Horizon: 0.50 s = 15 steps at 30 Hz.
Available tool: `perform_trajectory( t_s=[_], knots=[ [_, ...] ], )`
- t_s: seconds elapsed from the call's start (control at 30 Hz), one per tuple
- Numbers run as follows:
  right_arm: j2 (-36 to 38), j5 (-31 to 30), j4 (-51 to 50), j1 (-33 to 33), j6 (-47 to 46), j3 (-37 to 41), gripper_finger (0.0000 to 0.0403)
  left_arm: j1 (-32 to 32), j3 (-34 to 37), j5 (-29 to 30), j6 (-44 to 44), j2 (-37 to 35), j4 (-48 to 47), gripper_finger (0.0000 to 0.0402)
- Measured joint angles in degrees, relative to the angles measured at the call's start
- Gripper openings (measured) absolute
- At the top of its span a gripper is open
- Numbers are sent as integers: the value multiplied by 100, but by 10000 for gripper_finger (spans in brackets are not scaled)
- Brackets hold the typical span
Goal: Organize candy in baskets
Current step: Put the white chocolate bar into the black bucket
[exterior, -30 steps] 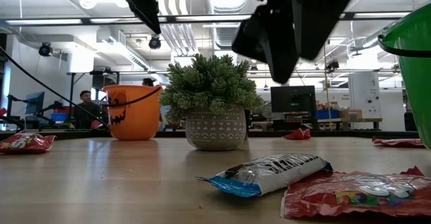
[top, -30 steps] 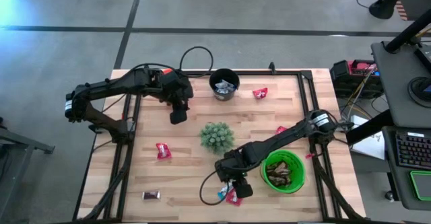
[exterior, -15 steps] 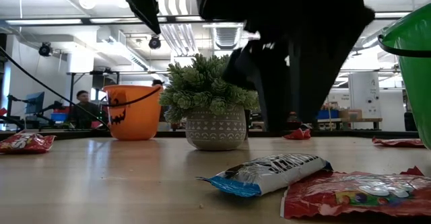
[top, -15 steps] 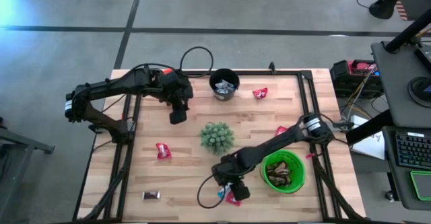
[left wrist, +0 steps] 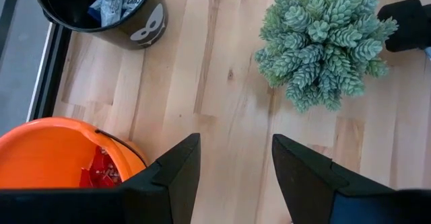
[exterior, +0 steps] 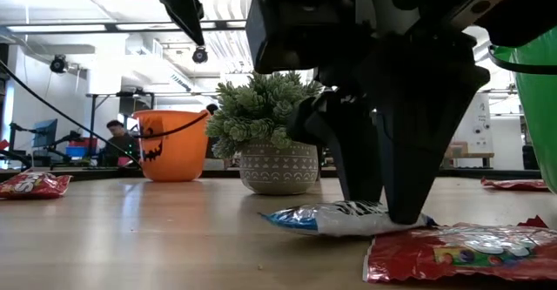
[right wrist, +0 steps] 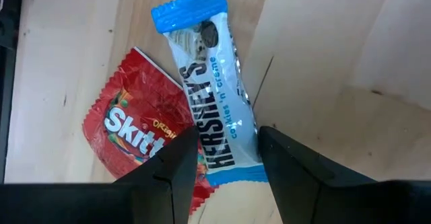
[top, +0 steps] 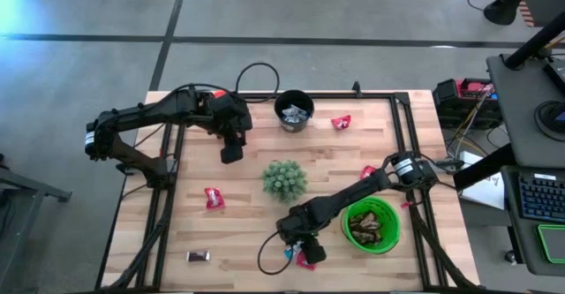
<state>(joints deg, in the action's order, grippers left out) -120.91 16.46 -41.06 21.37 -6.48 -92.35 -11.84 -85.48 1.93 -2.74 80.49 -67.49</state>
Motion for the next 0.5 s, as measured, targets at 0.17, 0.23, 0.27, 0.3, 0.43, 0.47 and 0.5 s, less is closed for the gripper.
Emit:
perform_trajectory(
  t_s=[0.17,0.23,0.27,0.3,0.43,0.47,0.5],
  knots=[
    [-8,1,-4,-1,-51,-3,138,0,-1,0,-4,0,-6,166],
    [-8,0,-12,0,-123,-5,114,0,-1,0,-4,0,-6,166],
    [-8,4,-17,-1,-158,-5,98,0,-1,0,-3,0,-8,166],
    [-6,21,-27,-3,-200,-8,80,0,-1,0,-2,0,-15,166],
    [-2,74,-39,-1,-270,-14,18,0,-1,0,-2,0,-121,166],
    [3,82,-40,-1,-300,-14,15,0,-1,1,-2,0,-146,166],
    [5,88,-42,-1,-341,-14,14,0,-1,0,1,0,-177,166]
  ],
)
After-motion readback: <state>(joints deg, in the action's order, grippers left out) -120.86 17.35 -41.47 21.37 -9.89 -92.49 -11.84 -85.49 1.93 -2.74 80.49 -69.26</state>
